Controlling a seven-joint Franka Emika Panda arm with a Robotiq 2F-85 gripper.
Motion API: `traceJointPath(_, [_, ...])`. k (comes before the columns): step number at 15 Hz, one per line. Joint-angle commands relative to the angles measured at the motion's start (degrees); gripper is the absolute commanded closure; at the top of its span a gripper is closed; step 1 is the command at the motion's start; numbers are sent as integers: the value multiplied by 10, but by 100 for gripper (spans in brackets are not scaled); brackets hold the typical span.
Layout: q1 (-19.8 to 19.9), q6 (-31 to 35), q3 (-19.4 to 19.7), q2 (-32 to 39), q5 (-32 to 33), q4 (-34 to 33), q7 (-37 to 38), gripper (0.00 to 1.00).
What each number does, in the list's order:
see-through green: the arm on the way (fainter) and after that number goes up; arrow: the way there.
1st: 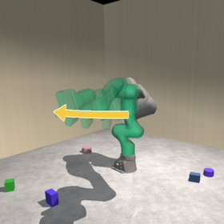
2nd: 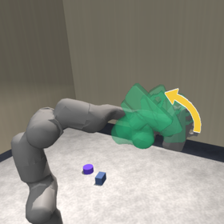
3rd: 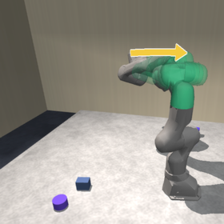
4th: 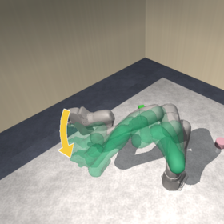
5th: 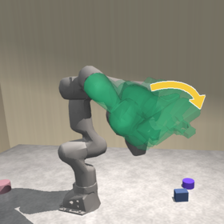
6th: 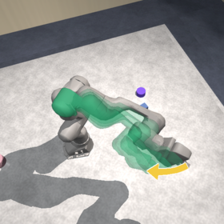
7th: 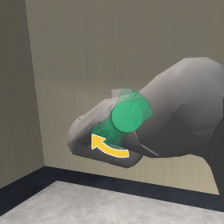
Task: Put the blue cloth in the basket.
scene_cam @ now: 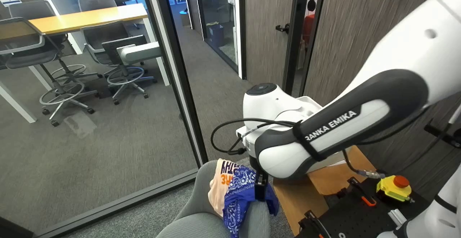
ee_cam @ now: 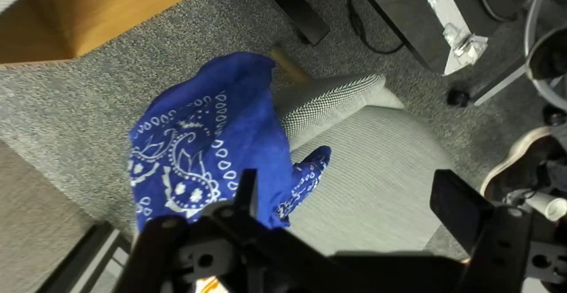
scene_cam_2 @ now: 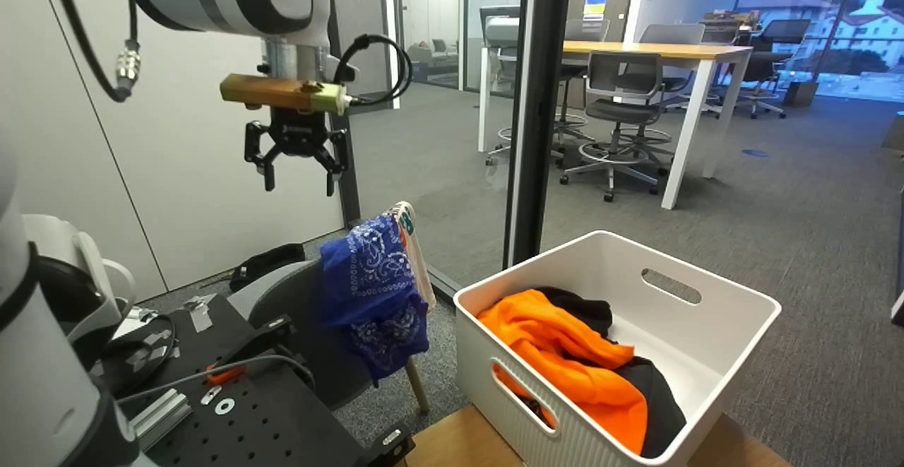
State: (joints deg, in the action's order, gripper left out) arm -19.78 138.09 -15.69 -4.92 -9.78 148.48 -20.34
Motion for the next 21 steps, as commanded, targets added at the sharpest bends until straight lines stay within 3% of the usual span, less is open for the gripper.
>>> traceJointPath(1, [-8, 27, -16, 121, -12, -54, -92, 0])
traceJointPath(4, [0, 17, -43, 177, 24, -87, -109, 0])
traceJointPath(9, [-7, 23, -68, 211, 96, -113, -79, 0])
traceJointPath(21, [-68, 90, -12, 259, 388, -130, 130, 0])
